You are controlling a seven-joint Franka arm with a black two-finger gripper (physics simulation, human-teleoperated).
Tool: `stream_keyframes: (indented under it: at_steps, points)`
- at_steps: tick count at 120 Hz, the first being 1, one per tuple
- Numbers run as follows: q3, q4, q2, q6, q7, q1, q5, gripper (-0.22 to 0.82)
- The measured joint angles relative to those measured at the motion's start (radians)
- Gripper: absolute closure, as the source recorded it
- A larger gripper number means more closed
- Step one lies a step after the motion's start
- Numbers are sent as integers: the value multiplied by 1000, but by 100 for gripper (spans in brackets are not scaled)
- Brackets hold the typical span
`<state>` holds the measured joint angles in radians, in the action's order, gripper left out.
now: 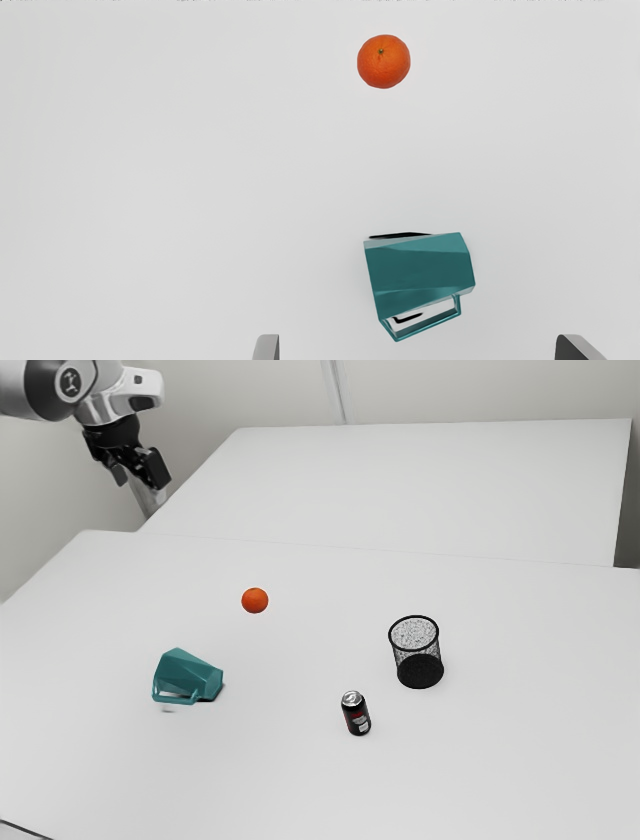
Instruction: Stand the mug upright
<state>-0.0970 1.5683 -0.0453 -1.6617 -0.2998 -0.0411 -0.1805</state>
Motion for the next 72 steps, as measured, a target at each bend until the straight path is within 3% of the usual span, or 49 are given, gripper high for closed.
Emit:
stream_keyframes:
  at_steps: [32,49,62,72]
  points:
    - [0,14,9,-12,35,-5,5,0]
    - [-1,18,61,-18,46,28,92,0]
    - [-1,76,87,-10,52,81,235,0]
    - [-1,132,105,12,56,182,337,0]
